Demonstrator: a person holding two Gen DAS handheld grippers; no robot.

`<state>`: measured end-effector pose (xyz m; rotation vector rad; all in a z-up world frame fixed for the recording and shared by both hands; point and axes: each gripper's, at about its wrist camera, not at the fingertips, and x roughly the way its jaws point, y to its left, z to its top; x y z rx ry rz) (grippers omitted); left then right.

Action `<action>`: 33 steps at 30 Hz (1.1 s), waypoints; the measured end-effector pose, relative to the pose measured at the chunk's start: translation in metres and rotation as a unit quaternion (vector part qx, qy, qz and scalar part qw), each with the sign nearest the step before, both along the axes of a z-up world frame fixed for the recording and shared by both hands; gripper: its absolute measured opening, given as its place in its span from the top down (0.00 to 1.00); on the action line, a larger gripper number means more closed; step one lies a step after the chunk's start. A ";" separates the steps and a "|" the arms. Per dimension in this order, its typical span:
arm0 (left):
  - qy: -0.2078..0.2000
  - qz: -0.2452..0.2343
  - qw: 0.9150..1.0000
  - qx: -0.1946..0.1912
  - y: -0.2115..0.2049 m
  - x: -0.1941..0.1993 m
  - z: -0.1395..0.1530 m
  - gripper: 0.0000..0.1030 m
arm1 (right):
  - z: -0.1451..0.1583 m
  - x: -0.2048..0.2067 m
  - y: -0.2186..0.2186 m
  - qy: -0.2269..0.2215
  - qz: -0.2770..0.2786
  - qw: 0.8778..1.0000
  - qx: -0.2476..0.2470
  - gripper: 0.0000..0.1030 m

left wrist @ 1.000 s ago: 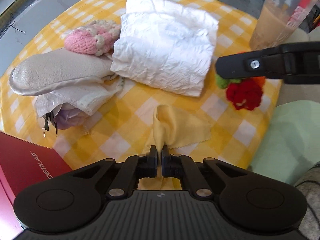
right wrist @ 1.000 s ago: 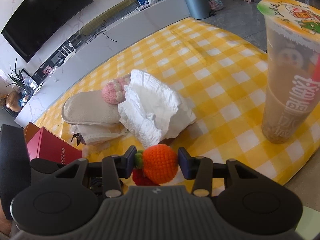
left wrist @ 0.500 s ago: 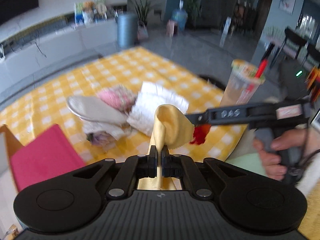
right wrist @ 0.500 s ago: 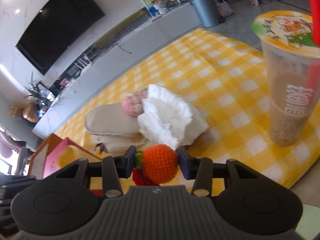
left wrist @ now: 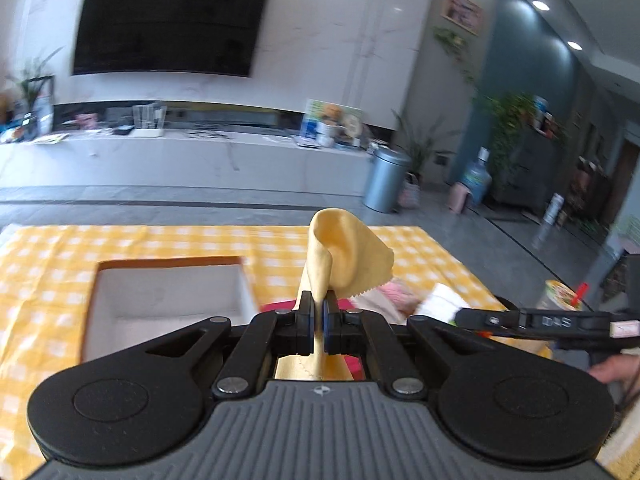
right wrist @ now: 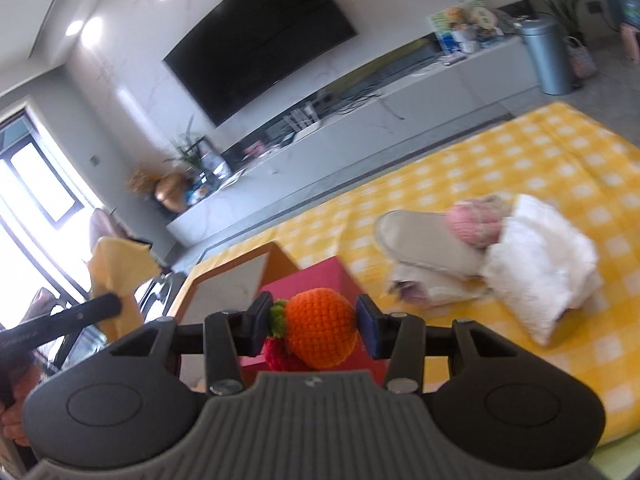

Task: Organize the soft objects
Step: 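Lift the yellow cloth with the left gripper while right carries the strawberry toward the box, then open the left gripper over the orange box while right releases the strawberry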

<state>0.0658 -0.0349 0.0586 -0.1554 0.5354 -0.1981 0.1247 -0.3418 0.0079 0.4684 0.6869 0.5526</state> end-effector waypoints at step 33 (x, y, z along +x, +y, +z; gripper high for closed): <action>0.087 0.122 0.985 -0.083 0.127 -0.019 -0.051 0.96 | -0.038 -0.035 0.230 -0.134 0.137 0.930 -0.315 0.23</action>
